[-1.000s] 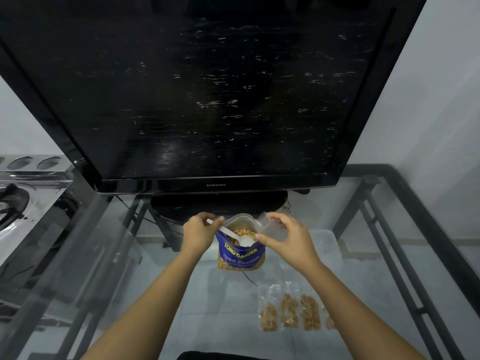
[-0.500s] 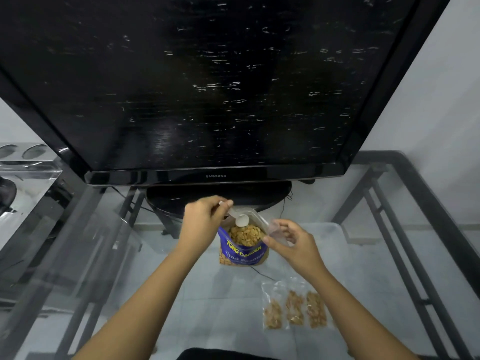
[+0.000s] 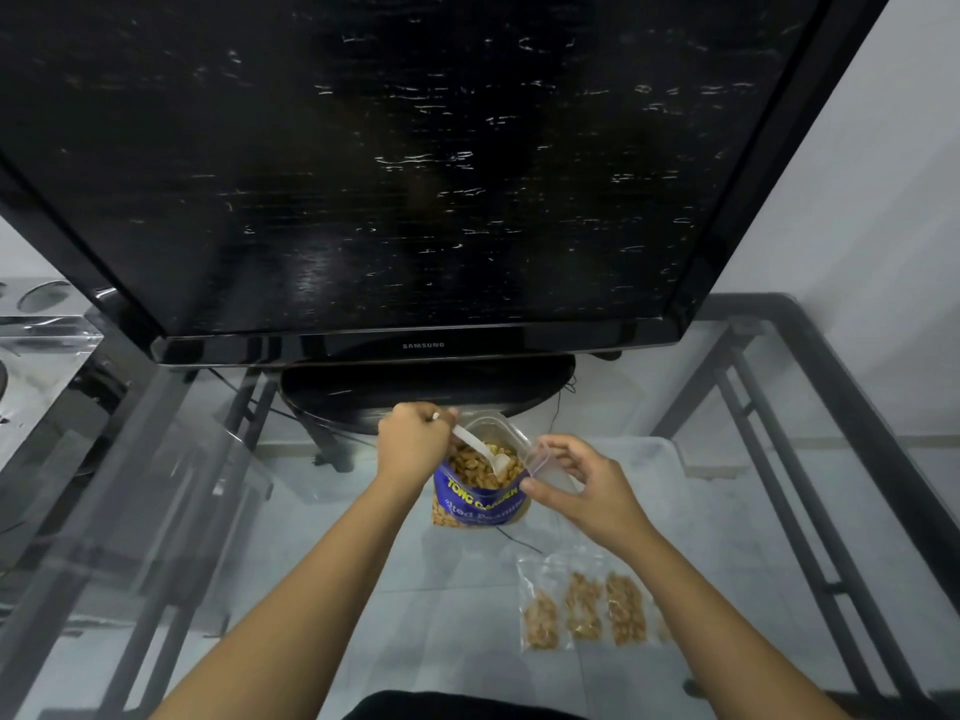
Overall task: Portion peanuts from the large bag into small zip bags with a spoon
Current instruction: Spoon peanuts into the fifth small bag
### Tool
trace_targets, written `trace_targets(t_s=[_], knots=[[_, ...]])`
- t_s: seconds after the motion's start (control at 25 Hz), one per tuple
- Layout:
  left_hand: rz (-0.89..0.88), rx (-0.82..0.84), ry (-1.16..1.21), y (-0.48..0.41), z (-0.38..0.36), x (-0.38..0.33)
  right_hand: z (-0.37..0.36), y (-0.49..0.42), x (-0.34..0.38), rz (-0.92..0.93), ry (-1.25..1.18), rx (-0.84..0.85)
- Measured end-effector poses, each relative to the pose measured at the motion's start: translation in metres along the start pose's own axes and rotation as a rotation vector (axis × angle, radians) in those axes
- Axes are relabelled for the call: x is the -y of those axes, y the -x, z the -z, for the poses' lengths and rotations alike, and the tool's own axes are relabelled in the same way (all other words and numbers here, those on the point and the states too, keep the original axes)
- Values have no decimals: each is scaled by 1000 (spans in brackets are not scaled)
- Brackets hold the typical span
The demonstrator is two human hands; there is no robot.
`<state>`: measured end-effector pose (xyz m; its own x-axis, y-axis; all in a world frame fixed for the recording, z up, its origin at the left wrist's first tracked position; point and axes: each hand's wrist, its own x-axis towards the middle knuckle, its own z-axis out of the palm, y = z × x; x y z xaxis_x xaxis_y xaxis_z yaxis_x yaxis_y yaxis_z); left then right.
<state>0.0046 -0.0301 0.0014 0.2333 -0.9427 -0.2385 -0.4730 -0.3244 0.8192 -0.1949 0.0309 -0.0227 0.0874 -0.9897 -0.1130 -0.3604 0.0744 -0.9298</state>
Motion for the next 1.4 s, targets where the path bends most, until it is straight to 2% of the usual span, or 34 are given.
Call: trace_targets(t_s=[0.24, 0.4, 0.68, 0.8, 0.92, 1.0, 1.08, 1.16, 1.2, 1.28, 1.36, 1.4], knots=[[228, -13, 255, -3, 7, 5, 2, 2, 3, -2, -12, -4], [324, -14, 417, -16, 16, 14, 6, 1, 8, -5, 45, -78], [314, -51, 458, -32, 46, 20, 1, -12, 21, 122, 456, -119], [234, -41, 442, -33, 59, -1, -13, -20, 28, 158, 500, -108], [51, -20, 302, -20, 67, -32, -27, -23, 36, 159, 336, -148], [-196, -9, 94, 1, 67, -56, -36, -24, 41, 155, 200, -184], [-555, -23, -165, 28, 66, -76, -42, -25, 46, 137, 56, -219], [-860, -139, -281, 49, 73, -90, -44, -25, 48, 125, -50, -262], [-907, -235, -247, 50, 80, -92, -42, -25, 48, 115, -75, -277], [-748, -366, -36, 34, 95, -89, -36, -22, 45, 86, -71, -277], [-513, -322, 54, 12, 92, -70, -29, -18, 40, 62, -62, -282], [-448, -247, -30, 5, 81, -56, -25, -16, 37, 51, -58, -283]])
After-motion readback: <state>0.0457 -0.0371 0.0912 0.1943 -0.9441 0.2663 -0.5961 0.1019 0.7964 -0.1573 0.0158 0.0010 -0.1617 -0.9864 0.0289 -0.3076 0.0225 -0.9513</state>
